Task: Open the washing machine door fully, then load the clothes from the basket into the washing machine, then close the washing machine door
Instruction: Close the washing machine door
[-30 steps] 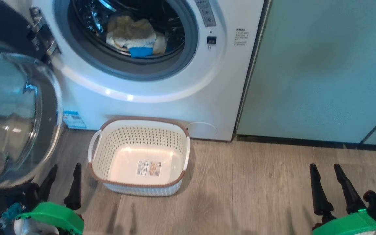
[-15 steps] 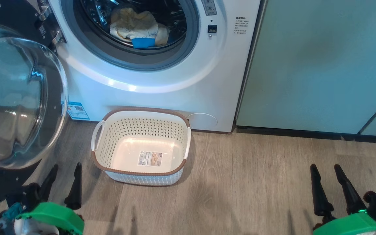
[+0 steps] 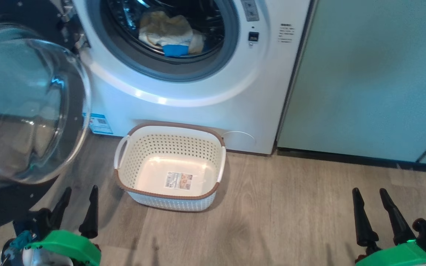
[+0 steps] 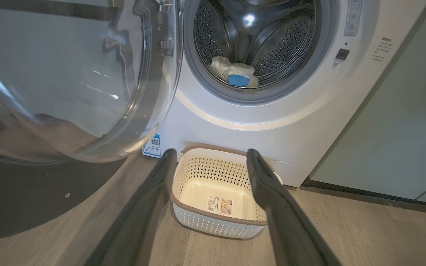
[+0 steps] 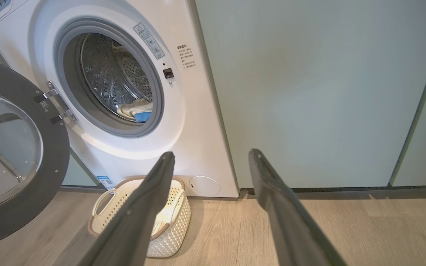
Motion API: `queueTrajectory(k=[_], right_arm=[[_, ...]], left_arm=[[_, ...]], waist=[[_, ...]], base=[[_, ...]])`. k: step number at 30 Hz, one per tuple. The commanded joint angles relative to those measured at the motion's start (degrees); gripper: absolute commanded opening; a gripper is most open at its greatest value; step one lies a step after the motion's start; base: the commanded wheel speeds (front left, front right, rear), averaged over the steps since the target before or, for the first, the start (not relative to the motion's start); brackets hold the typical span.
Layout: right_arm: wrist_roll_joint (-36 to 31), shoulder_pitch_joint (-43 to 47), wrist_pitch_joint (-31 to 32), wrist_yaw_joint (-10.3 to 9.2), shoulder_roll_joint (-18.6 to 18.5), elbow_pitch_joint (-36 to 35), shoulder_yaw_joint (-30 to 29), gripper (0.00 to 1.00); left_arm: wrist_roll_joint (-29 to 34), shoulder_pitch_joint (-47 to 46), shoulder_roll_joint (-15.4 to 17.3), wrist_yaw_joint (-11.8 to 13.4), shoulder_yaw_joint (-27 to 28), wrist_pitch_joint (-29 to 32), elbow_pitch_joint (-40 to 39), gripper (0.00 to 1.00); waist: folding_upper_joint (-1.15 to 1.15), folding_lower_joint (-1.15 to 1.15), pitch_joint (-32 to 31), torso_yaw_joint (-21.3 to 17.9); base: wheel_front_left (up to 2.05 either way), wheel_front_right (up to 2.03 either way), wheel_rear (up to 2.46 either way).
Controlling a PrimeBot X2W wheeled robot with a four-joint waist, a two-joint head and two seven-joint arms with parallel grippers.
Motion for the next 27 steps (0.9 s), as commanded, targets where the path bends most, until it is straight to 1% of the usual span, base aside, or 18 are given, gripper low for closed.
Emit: queueTrajectory(k=[1,5,27], right_arm=[[-0.1,-1.4,-0.4,-0.15,-0.9,-1.6,0.9,1.00],[-0.1,-1.3,-0.4,-0.15,-0.9,-1.7,1.0,1.00],[0.0,-2.3,-0.4,-0.15,-1.0,-1.7,2.1,1.00]], left_arm=[[0.8,-2.1,0.8,-0.1,2.7,-0.4,-1.4,1.00],[1.1,-2.3,0.5,-0.1,3.1,-0.4,-1.1,1.00],[1.5,-3.8,-1.7,-0.1,6.3,-0.4,0.3,1.00]], waist=[[0.00,0.00,-0.5,1.2],[0.00,0.00,-0.9,3.9],[0.00,0.00,-0.5,22.6]], base=[[0.00,0.00,0.00],[0.00,0.00,0.00],[0.00,0.00,0.00]])
